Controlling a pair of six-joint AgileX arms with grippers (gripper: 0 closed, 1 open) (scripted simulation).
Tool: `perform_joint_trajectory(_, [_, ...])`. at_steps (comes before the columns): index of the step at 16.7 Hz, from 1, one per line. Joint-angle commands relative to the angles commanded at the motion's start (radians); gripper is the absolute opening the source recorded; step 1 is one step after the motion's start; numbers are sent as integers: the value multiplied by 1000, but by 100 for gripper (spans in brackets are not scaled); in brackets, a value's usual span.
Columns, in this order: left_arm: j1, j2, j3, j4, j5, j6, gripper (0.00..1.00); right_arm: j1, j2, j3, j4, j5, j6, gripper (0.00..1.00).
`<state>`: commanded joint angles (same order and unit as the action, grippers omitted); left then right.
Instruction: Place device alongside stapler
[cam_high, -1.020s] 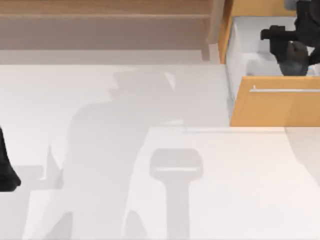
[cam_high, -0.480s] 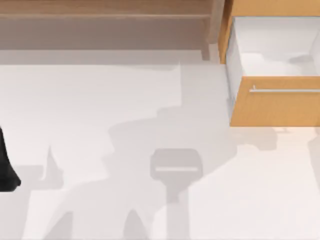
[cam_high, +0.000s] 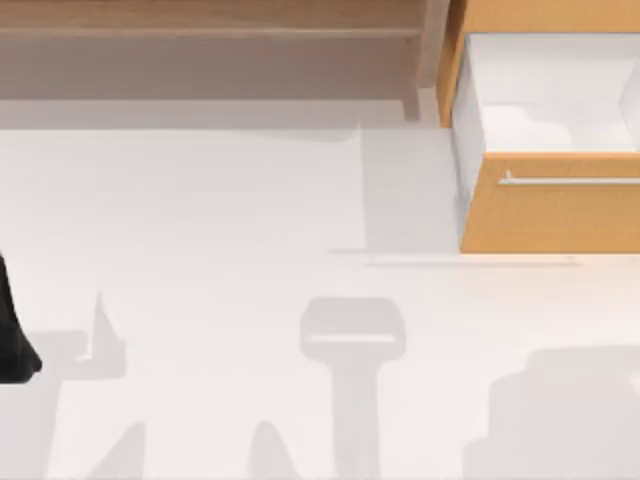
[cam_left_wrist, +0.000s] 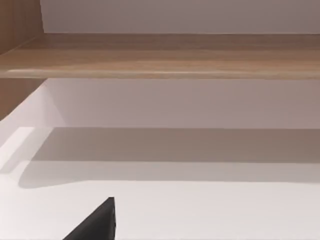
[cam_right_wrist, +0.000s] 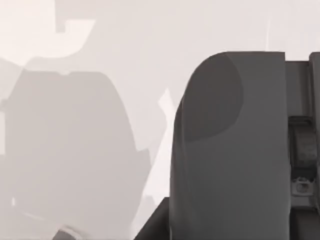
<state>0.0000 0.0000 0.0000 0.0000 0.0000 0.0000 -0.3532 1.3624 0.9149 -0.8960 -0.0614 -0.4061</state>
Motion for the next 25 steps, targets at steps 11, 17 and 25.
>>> perform_joint_trajectory(11, [0,0,0,0,0,0,100,-170,-178,-350,35,10,-113,0])
perform_joint_trajectory(17, [0,0,0,0,0,0,100,-165,-175,-347,34,9,-110,0])
perform_joint_trajectory(25, [0,0,0,0,0,0,100,-164,-189,-338,63,9,-109,0])
